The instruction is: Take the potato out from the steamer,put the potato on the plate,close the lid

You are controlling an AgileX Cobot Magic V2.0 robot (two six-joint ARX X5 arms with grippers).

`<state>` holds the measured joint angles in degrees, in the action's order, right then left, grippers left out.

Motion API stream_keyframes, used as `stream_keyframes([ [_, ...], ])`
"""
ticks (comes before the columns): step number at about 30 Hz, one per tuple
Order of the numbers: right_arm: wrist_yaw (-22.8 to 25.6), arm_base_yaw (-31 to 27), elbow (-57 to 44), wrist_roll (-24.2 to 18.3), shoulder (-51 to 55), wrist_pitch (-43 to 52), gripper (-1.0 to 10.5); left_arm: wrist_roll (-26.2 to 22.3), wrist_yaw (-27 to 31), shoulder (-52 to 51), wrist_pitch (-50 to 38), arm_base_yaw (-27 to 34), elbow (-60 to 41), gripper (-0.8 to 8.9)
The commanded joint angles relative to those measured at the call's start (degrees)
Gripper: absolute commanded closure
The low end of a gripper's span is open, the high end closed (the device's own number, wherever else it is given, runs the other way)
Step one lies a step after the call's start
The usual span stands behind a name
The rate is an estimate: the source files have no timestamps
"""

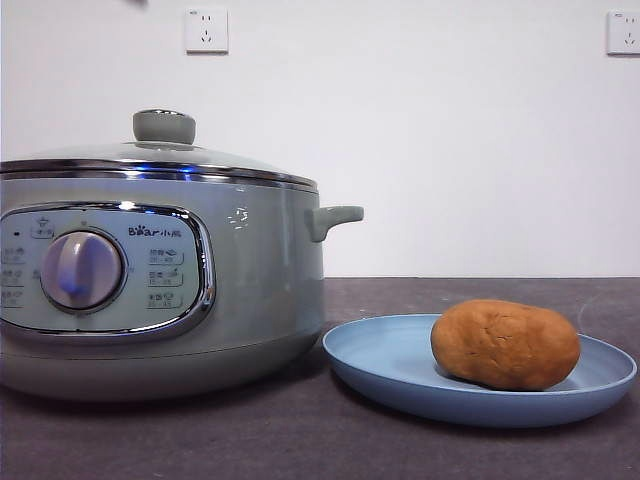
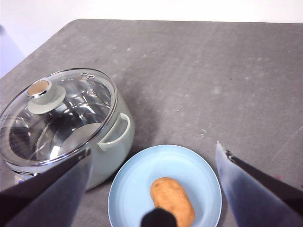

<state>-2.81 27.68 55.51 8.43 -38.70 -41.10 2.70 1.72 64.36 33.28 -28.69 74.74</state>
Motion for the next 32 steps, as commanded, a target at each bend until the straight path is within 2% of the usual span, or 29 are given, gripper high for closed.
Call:
stream_keyframes([
  [1, 0.2, 0.1, 0.2, 0.5, 0.1, 0.4, 5.1, 0.6, -0.4, -4.9, 0.0, -0.6, -0.1, 4.09],
  [6, -0.1, 0.1, 0.2, 0.5, 0.1, 1.6, 5.1, 0.7, -0.4, -11.4, 3.8, -1.3, -0.1, 4.17],
  [8, -0.2, 0.1, 0.2, 0.5, 0.1, 2.4, 5.5, 0.5, -0.4, -12.5, 4.1, -1.6, -0.2, 4.84],
  [12, -0.2, 0.1, 0.3, 0.5, 0.1, 3.0, 7.3, 0.1, -0.3, -13.0, 4.5, -1.8, -0.5, 5.98],
  [14, -0.3, 0.1, 0.4, 0.5, 0.1, 3.0, 9.1, -0.2, -0.3, -13.0, 5.2, -1.8, -0.9, 7.37],
  [15, -0.3, 0.1, 0.4, 0.3, 0.1, 3.0, 9.7, -0.7, -0.3, -12.9, 5.3, -1.8, -1.1, 8.37],
  [18, -0.2, 0.1, 0.4, -0.8, 0.1, 3.0, 9.6, -1.2, -0.3, -12.9, 5.7, -1.8, -1.4, 8.21],
  [32, 0.2, 0.1, 0.4, -0.8, 0.1, 2.9, 9.5, -1.2, -0.3, -12.7, 7.5, -1.8, -1.4, 8.16],
])
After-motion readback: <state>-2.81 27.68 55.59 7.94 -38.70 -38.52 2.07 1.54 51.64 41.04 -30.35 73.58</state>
